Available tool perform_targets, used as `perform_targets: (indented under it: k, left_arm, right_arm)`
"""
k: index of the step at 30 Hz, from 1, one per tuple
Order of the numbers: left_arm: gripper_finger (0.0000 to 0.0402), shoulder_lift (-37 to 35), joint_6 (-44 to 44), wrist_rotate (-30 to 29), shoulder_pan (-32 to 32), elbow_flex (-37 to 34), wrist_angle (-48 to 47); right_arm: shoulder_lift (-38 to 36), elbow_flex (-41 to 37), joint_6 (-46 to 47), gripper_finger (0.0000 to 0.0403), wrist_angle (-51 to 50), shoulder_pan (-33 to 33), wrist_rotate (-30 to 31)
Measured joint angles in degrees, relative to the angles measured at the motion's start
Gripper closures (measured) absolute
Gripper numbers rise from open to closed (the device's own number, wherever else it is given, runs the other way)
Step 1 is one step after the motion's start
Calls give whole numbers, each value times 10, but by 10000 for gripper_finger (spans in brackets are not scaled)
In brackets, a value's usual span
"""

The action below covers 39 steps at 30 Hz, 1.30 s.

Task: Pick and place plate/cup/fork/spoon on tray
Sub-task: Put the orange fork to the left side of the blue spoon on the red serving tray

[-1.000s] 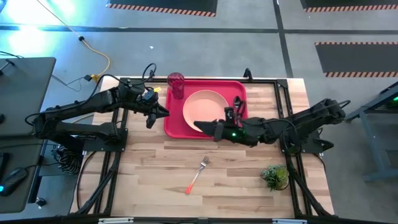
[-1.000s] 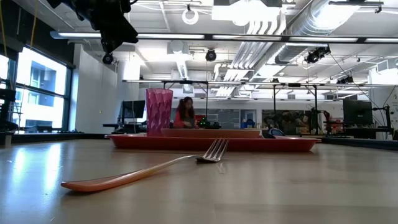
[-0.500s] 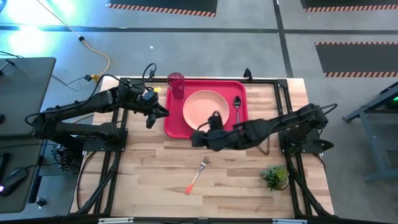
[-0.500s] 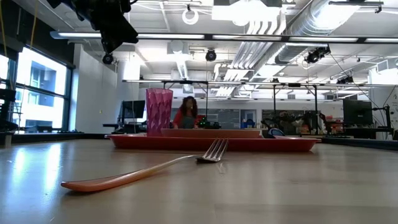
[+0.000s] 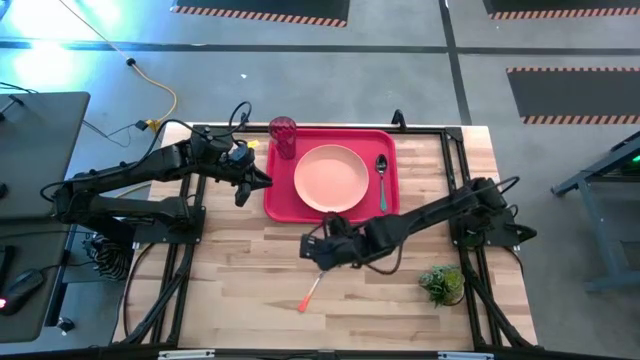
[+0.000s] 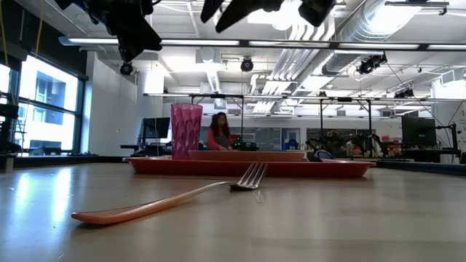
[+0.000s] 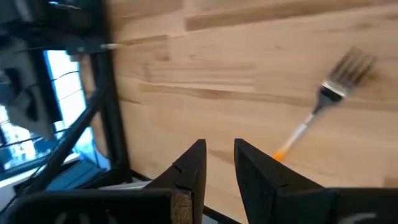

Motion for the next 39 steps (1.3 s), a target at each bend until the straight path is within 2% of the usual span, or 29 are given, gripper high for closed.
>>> perform_targets:
  k: [9, 24, 39]
  left_arm:
    - [332, 0, 0, 0, 0, 0, 0]
    - [332, 0, 0, -3, 0, 0, -1]
    - [332, 0, 0, -4, 0, 0, -1]
  right_arm:
    - [36, 0, 84, 329, -39, 10, -15]
    - [105, 0, 147, 329, -40, 10, -63]
    - [164, 0, 157, 329, -1, 8, -85]
